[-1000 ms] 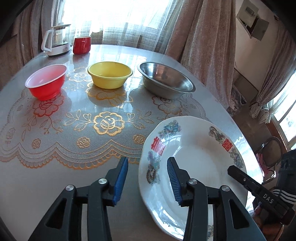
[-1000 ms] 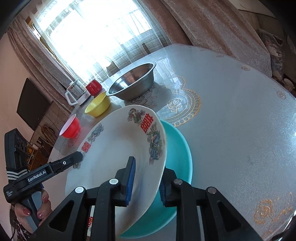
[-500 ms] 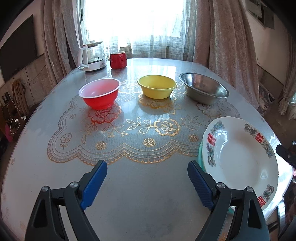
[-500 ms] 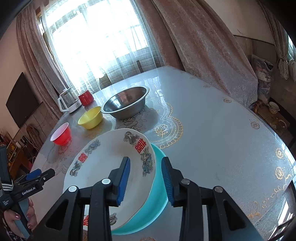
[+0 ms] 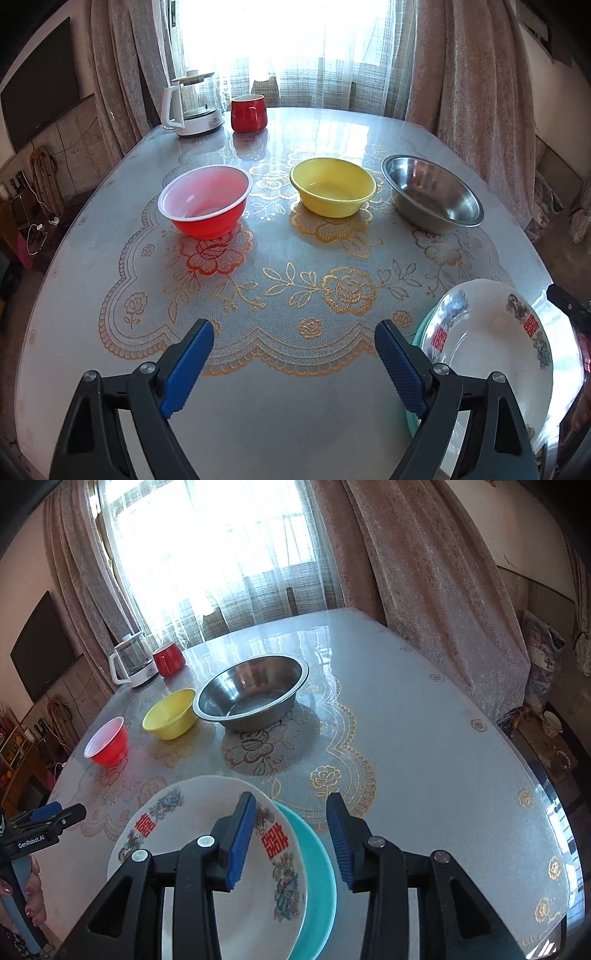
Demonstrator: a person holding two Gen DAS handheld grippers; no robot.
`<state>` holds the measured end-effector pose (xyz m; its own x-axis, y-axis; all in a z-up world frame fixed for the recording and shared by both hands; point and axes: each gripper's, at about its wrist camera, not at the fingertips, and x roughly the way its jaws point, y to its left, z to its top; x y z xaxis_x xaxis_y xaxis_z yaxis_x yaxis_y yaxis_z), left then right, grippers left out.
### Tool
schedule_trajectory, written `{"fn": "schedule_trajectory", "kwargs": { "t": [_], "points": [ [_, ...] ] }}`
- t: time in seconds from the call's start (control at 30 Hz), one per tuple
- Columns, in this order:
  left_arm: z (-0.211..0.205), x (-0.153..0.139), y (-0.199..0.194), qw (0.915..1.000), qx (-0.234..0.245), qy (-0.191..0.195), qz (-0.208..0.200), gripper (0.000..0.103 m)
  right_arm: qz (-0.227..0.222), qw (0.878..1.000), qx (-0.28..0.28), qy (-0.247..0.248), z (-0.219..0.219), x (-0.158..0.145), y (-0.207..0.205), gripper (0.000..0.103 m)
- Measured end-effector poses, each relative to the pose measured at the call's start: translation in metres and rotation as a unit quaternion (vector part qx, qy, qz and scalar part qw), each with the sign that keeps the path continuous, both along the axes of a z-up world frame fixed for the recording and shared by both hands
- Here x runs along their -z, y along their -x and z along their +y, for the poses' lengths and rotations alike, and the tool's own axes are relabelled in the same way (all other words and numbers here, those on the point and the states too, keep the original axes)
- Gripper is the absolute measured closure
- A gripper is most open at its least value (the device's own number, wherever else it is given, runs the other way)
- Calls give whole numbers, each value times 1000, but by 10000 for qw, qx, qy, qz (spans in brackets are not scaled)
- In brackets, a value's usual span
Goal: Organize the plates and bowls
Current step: 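Move the right gripper to the steel bowl rim and grasp it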
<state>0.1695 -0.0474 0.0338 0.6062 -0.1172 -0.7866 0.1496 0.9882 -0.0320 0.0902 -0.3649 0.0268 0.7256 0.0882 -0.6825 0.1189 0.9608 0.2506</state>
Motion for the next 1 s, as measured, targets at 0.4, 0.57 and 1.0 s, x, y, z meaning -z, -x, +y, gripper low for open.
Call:
{"fn": "schedule_trajectory", "kwargs": {
  "t": [0.4,0.57,1.0],
  "points": [
    [-51,0,-83,9985,-113,-89,526,14,628,9971,-157,-403,-54,-1,-155,63],
    [-69,9,-105,9974,-98,-74,703,14,951,9896,-169,-1067,-58,22,-200,62],
    [-106,10,-127,9986,18,-28,526,15,1390,9791,-325,-1446,-54,59,-211,87]
  ]
}}
